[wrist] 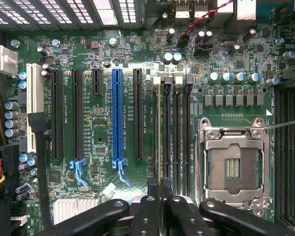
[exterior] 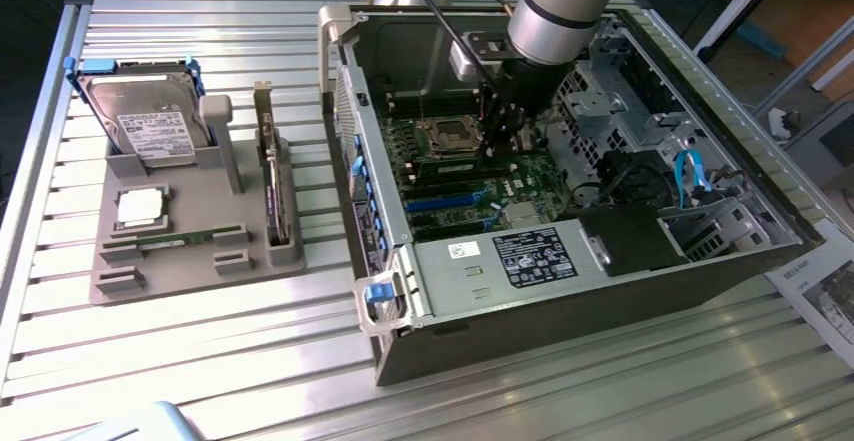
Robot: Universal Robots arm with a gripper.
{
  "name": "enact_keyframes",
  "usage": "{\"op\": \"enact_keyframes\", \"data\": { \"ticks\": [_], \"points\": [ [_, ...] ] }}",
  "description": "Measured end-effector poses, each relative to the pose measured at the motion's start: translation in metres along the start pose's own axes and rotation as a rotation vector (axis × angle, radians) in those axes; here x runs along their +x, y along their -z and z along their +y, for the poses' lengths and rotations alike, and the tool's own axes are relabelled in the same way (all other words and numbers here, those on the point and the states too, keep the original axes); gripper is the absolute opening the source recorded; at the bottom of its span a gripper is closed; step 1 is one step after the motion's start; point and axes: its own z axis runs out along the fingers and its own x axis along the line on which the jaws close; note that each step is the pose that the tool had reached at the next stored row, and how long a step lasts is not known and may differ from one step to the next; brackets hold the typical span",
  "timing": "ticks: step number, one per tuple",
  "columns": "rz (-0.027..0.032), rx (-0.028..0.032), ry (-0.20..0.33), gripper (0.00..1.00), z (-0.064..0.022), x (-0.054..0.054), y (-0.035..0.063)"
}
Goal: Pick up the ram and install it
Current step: 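Insert the ram into the slot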
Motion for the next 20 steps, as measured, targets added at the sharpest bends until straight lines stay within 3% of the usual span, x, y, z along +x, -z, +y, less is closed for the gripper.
{"op": "enact_keyframes", "data": {
  "ticks": [20],
  "points": [
    [0.001,-0.0001,0.0,0.12,-0.0002,-0.0006,-0.002]
  ]
}}
